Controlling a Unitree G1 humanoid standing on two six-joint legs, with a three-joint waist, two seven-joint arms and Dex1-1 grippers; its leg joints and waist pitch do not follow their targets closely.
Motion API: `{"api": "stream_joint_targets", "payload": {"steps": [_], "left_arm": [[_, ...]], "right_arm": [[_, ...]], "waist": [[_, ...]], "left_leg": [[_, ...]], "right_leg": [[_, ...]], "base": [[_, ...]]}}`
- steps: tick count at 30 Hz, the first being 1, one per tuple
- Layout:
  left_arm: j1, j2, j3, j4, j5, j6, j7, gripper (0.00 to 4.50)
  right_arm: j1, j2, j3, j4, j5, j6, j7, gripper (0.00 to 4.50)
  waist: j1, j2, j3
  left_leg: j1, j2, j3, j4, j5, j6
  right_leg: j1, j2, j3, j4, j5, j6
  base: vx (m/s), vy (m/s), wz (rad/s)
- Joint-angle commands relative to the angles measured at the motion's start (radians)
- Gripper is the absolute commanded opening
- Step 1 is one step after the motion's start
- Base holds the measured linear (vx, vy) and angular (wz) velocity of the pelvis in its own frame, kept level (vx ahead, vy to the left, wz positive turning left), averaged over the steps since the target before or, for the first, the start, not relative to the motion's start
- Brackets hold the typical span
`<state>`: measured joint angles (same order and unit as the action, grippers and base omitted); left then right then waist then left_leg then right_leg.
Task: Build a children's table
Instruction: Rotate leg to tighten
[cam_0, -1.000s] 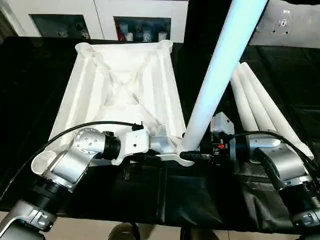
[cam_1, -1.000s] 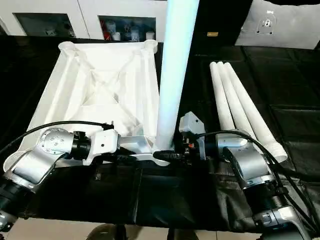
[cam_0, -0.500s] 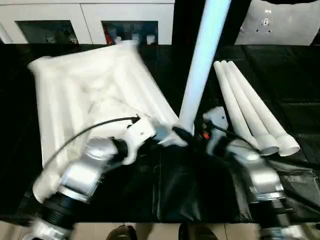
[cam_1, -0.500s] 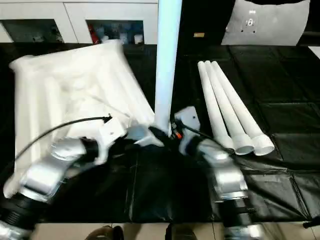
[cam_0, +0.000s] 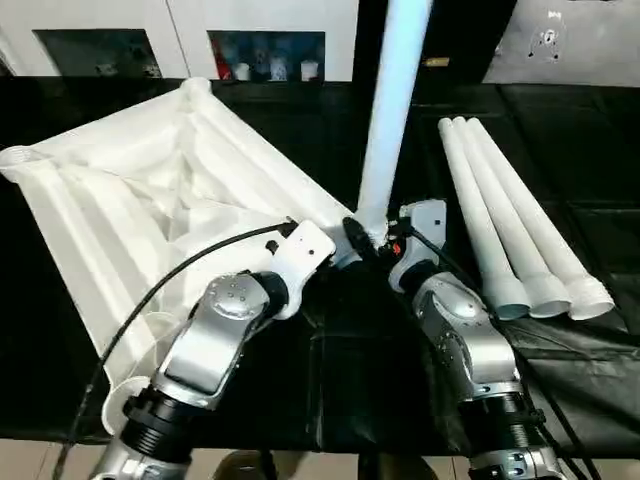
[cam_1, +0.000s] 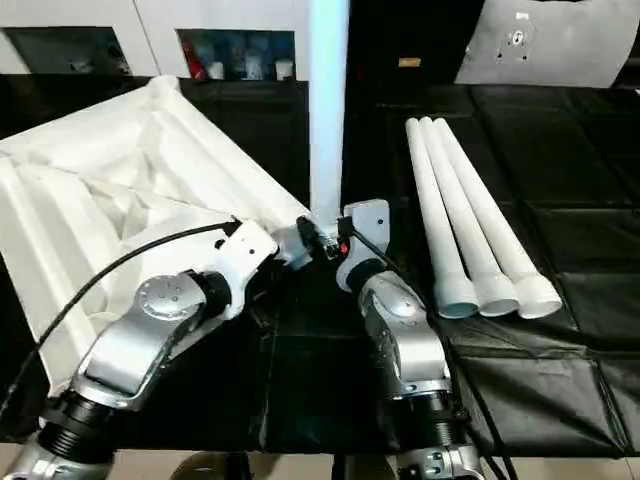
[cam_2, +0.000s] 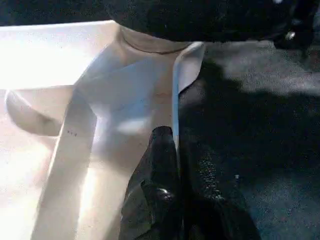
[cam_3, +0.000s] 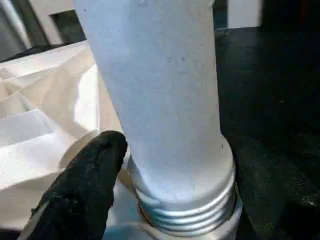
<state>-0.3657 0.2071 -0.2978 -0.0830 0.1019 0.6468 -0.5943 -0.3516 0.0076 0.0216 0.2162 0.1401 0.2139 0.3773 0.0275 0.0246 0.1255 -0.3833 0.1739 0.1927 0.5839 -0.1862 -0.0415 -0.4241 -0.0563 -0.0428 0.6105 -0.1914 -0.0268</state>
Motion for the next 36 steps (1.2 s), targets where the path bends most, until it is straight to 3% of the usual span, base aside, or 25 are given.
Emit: {"api": "stream_joint_targets", "payload": {"steps": [1, 3, 7, 10, 15, 20, 26, 31, 36], "left_arm": [[-0.023, 0.021, 0.008, -0.019, -0.016, -0.068, -0.027, 0.0], [-0.021, 0.058, 0.009, -0.005, -0.021, -0.1, -0.061, 0.0], [-0.02, 0.14, 0.008, 0.039, -0.039, -0.196, -0.154, 0.0], [-0.023, 0.188, -0.001, 0.073, -0.06, -0.287, -0.238, 0.0], [-0.028, 0.272, -0.048, 0.132, -0.094, -0.412, -0.428, 0.0], [-0.061, 0.309, -0.082, 0.194, -0.093, -0.494, -0.507, 0.0], [-0.085, 0.32, -0.097, 0.243, -0.084, -0.549, -0.559, 0.0], [-0.099, 0.321, -0.1, 0.276, -0.091, -0.584, -0.574, 0.0], [-0.1, 0.319, -0.098, 0.286, -0.09, -0.598, -0.579, 0.0]], "right_arm": [[0.021, -0.034, 0.039, -0.007, 0.028, 0.003, 0.091, 3.97], [0.027, -0.101, 0.053, -0.026, 0.029, -0.026, 0.183, 4.1], [0.02, -0.232, 0.03, -0.043, 0.055, -0.039, 0.339, 4.46], [0.003, -0.302, 0.025, -0.036, 0.061, -0.051, 0.42, 4.46], [-0.014, -0.418, 0.083, -0.033, 0.089, -0.055, 0.635, 4.46], [-0.041, -0.464, 0.128, -0.005, 0.092, -0.06, 0.76, 4.46], [-0.082, -0.479, 0.157, 0.042, 0.083, -0.062, 0.823, 3.92], [-0.102, -0.489, 0.17, 0.07, 0.08, -0.066, 0.855, 3.48], [-0.108, -0.482, 0.171, 0.09, 0.08, -0.071, 0.862, 3.05]], "waist": [[0.002, -0.001, -0.07], [0.004, -0.002, -0.071], [0.007, -0.005, -0.072], [0.009, -0.008, -0.071], [0.014, -0.003, -0.071], [0.027, -0.003, -0.074], [0.031, -0.005, -0.075], [0.032, -0.008, -0.077], [0.032, -0.009, -0.075]], "left_leg": [[0.011, 0.051, -0.026, -0.058, -0.089, 0.116], [0.011, 0.051, -0.025, -0.057, -0.092, 0.106], [0.011, 0.048, -0.025, -0.054, -0.084, 0.124], [0.011, 0.049, -0.025, -0.054, -0.085, 0.129], [0.017, 0.055, -0.025, -0.053, -0.089, 0.141], [0.018, 0.058, -0.025, -0.052, -0.081, 0.139], [0.018, 0.058, -0.024, -0.052, -0.088, 0.122], [0.015, 0.056, -0.023, -0.049, -0.068, 0.133], [0.015, 0.058, -0.023, -0.05, -0.079, 0.129]], "right_leg": [[0.066, -0.079, 0.05, -0.068, -0.051, -0.247], [0.067, -0.078, 0.05, -0.067, -0.062, -0.242], [0.069, -0.078, 0.05, -0.065, -0.04, -0.244], [0.068, -0.077, 0.049, -0.066, -0.06, -0.248], [0.063, -0.079, 0.049, -0.064, -0.063, -0.262], [0.064, -0.082, 0.048, -0.058, -0.05, -0.278], [0.065, -0.084, 0.049, -0.058, -0.065, -0.279], [0.067, -0.084, 0.048, -0.055, -0.039, -0.284], [0.066, -0.084, 0.048, -0.058, -0.073, -0.279]], "base": [[0.0, 0.0, 0.0], [0.0, 0.0, 0.0], [0.0, 0.0, 0.0], [0.0, 0.0, 0.0], [0.0, 0.0, 0.0], [0.0, 0.0, 0.0], [0.0, 0.0, 0.0], [0.0, 0.0, 0.0], [0.0, 0.0, 0.0]]}}
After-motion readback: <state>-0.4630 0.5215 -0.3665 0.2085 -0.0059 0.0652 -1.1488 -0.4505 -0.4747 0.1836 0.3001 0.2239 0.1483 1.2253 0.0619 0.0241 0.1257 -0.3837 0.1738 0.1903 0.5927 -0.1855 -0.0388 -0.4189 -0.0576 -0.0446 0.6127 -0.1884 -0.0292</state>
